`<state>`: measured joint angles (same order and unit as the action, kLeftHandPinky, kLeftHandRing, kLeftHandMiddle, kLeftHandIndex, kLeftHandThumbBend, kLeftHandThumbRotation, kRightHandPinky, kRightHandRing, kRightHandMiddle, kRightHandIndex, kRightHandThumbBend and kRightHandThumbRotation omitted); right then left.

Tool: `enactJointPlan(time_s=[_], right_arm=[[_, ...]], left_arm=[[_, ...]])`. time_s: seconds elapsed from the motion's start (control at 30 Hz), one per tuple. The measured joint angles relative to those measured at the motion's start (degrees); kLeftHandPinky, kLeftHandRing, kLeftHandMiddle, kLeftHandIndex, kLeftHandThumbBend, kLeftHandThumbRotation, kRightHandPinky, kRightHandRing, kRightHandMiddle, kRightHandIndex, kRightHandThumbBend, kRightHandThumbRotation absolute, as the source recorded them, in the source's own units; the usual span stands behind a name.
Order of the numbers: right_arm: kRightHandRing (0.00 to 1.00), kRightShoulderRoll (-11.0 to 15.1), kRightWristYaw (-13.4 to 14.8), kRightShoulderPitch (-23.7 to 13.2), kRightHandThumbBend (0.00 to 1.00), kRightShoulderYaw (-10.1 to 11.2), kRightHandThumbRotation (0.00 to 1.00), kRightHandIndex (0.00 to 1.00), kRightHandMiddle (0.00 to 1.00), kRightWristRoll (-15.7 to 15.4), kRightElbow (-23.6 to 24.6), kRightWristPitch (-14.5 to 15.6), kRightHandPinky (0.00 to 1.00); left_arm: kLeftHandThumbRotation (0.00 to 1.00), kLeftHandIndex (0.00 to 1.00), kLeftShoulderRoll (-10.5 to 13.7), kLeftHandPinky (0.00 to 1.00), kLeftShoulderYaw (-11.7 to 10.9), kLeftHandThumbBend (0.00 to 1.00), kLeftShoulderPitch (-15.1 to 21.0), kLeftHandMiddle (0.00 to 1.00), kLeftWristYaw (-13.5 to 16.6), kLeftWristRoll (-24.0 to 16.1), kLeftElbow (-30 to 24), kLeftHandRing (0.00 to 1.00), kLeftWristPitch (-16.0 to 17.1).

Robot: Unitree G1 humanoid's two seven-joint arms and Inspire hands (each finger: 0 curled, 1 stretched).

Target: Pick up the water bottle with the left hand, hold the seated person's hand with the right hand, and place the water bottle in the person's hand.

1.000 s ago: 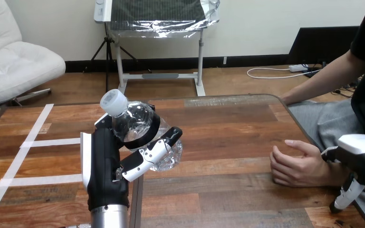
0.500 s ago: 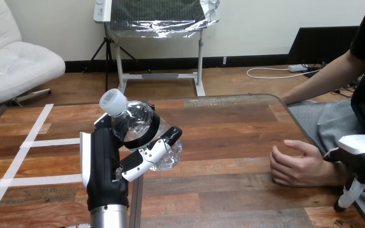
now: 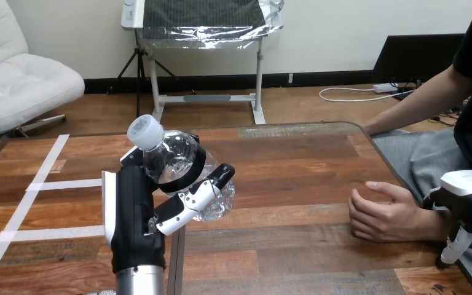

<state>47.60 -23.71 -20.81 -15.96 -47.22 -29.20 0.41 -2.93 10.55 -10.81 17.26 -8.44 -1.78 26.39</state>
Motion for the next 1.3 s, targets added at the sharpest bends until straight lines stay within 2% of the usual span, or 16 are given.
enactJointPlan(time_s=[0.53,1.03,1.3], right_arm=[[0.85,-0.03,0.66,-2.1,0.73,-1.98,0.02,0.82,0.86,-0.59,-3.05,2.46,0.79],[0.81,-0.03,1.67,-2.45,0.73,-2.26,0.02,0.79,0.84,-0.59,-4.12,2.48,0.74],[0.75,-0.03,1.67,-2.68,0.73,-2.33,0.01,0.77,0.79,-0.59,-4.58,2.52,0.63]], left_arm=[[0.0,0.5,0.02,0.38,0.0,0.61,-0.24,0.46,-0.41,0.04,-0.18,0.42,0.4],[0.0,0.5,0.02,0.38,-0.01,0.61,-0.36,0.46,-0.47,-0.15,-0.5,0.42,0.4],[0.0,0.5,0.02,0.38,-0.02,0.61,-0.36,0.46,-0.56,-0.12,-0.51,0.42,0.4]])
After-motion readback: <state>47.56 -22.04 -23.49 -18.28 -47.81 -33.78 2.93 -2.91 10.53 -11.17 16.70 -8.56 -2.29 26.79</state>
